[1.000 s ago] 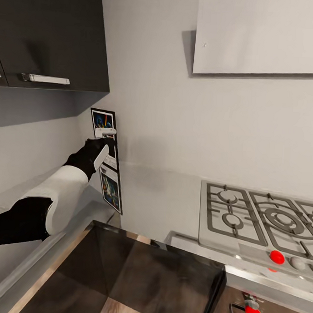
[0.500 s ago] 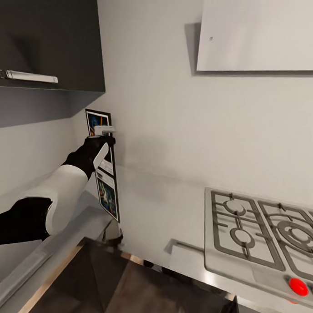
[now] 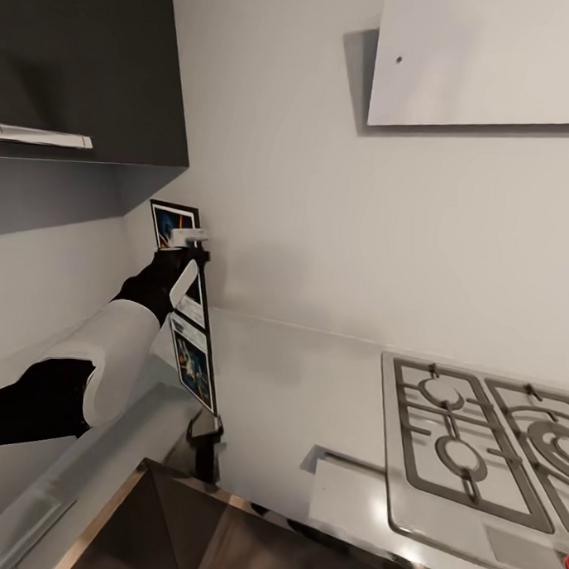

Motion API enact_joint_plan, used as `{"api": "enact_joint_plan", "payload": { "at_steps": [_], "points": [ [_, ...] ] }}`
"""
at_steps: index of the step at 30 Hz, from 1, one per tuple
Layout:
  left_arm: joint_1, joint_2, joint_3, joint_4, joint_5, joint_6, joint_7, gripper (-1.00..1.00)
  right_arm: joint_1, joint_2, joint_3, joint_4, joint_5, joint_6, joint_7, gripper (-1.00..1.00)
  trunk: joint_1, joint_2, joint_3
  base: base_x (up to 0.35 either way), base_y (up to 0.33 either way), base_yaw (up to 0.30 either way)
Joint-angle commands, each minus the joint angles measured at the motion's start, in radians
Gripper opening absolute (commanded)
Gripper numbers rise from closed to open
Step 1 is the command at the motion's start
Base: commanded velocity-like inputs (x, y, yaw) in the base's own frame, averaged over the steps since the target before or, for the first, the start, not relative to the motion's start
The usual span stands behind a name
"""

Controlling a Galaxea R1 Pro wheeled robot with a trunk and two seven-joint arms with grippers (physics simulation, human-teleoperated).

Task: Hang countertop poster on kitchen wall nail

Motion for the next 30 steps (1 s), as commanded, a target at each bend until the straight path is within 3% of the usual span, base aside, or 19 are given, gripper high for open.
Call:
{"api": "enact_joint_plan", "payload": {
  "at_steps": [1, 17, 30],
  "points": [
    [0.000, -0.001, 0.002, -0.001, 0.000, 0.005, 0.002, 1.00, 0.000, 0.000, -0.002, -0.001, 0.001, -0.001, 0.000, 1.00, 0.000, 0.000, -0.001, 0.227, 0.003, 0.000],
    [-0.001, 0.001, 0.002, -0.002, 0.000, 0.005, 0.002, 1.00, 0.000, 0.001, -0.002, 0.000, 0.002, -0.001, 0.000, 1.00, 0.000, 0.000, -0.001, 0.153, 0.000, 0.000],
    [0.000, 0.001, 0.002, -0.003, 0.000, 0.005, 0.002, 1.00, 0.000, 0.000, 0.002, 0.002, 0.002, -0.001, 0.004, 1.00, 0.000, 0.000, -0.001, 0.024, 0.000, 0.000]
  ]
}}
